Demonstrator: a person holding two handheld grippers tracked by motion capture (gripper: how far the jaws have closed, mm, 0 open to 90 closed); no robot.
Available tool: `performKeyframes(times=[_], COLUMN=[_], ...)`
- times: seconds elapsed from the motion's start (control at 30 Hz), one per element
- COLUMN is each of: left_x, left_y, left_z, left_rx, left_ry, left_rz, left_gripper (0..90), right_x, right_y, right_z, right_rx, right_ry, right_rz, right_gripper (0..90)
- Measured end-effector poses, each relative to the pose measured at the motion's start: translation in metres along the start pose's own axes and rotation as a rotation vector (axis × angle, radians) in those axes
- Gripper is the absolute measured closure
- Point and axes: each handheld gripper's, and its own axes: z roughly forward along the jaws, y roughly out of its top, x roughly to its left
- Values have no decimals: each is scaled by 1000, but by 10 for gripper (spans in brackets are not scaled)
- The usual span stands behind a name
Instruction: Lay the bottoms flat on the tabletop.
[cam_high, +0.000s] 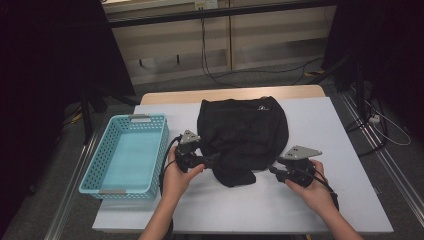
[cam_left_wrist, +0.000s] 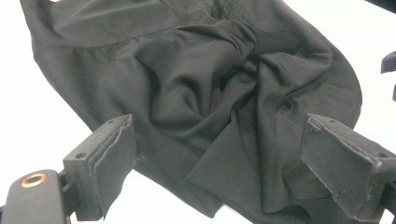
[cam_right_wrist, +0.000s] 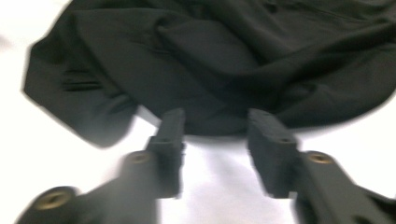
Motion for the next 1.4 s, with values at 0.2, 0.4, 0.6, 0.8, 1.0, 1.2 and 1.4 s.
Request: performKeyframes(times=[0.2,0.4,0.6,0.8,1.0,1.2,1.4], left_x=[-3,-5,-6,-8,-12,-17,-21], left_y=[2,1,-3,-4,-4,-3,-4], left_z=[0,-2,-5,-9,-5,-2,1], left_rx=[-1,3,4,4,10,14,18], left_ry=[-5,-4,-5,-1,-13,-32,-47], left_rz=[13,18,13,25,36,43,49], left_gripper=[114,115,117,119,120,121,123], right_x=[9,19,15,3,-23,-34,-24], right_y=[3,9,10,13,16,9,16], right_z=[6,30,43,41,11,6,16], right_rx=[2,46,55,20,-46,-53,-61], right_ry=[51,52,63,73,32,30,38], right_rz=[-32,-76,-77,-25,29,79,57], right_gripper=[669,582,789,893,893,893,892])
